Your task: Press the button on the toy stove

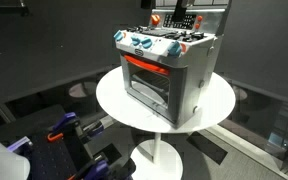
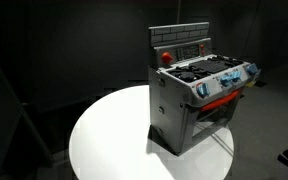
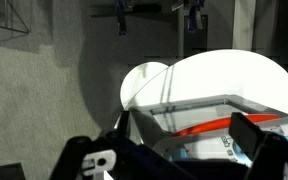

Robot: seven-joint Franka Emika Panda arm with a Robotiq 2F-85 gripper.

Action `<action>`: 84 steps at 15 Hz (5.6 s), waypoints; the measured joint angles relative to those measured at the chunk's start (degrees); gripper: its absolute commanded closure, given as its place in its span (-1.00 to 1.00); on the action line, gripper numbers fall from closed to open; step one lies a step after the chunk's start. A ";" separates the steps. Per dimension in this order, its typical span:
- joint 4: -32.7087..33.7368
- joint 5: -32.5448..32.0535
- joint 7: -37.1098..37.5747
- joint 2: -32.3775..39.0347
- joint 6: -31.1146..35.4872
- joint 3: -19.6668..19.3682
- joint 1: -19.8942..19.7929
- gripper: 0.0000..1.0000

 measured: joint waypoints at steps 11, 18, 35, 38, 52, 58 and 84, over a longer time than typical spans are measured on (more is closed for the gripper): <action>-0.01 -0.17 1.06 0.41 4.83 2.77 -0.77 -1.00; 0.26 -2.75 6.53 3.56 17.06 7.73 -0.80 -1.00; 9.51 -17.73 26.66 21.00 38.90 14.65 -0.50 -1.00; 13.13 -19.37 29.21 24.60 38.88 14.69 0.39 -1.00; 23.34 -19.76 31.82 33.25 38.25 13.20 3.42 -1.00; 24.92 -19.76 31.99 34.62 37.91 12.40 4.06 -1.00; 25.73 -21.85 33.70 33.65 30.89 10.84 4.65 -1.00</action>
